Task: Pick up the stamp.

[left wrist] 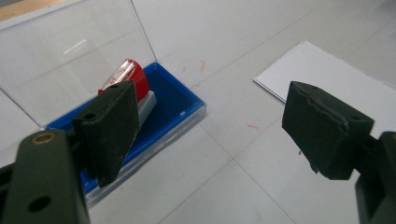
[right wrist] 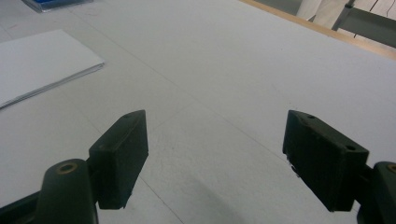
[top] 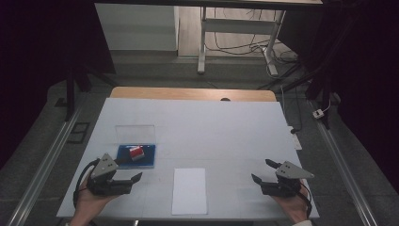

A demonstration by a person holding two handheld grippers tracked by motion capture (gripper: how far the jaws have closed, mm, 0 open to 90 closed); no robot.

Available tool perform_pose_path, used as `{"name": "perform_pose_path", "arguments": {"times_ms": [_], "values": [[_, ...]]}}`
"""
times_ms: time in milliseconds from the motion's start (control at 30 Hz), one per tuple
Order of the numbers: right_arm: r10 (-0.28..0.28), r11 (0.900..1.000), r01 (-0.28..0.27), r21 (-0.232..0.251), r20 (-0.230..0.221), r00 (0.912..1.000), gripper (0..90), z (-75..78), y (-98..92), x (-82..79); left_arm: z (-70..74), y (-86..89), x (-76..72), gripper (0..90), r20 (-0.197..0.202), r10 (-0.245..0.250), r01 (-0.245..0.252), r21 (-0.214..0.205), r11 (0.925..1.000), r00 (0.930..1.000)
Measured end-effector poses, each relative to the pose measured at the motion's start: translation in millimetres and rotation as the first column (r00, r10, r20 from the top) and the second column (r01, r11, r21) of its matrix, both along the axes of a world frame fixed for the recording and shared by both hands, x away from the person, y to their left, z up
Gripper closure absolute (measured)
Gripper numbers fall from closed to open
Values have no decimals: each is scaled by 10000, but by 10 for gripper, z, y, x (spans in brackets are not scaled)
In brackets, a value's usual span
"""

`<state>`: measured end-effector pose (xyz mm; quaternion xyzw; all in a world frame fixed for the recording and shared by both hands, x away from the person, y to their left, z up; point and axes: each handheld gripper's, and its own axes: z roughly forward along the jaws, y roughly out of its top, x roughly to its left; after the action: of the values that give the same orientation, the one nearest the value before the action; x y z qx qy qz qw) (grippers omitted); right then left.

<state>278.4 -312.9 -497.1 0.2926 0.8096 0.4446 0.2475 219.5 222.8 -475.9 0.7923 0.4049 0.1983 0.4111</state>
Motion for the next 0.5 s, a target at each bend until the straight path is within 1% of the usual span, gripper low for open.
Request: {"name": "perform_pose_path", "arguments": {"times_ms": [167, 333, 433, 500], "values": [[37, 10000, -37, 19, -32, 10000, 220, -13, 1, 7, 51, 17, 78, 209, -40, -140, 141, 227, 9996, 9999], [-54, 10000, 53, -63, -38, 10000, 223, -19, -7, 11, 33, 63, 182, 213, -252, -123, 134, 411, 9991, 9996], [-62, 10000, 62, -38, -29, 10000, 225, -25, -5, 13, 16, 92, 258, 215, -391, -191, 211, 517, 9984, 9991], [-86, 9999, 85, -113, -60, 9999, 226, -33, 0, 18, 19, 103, 303, 216, -421, -247, 273, 616, 9977, 9988]]}}
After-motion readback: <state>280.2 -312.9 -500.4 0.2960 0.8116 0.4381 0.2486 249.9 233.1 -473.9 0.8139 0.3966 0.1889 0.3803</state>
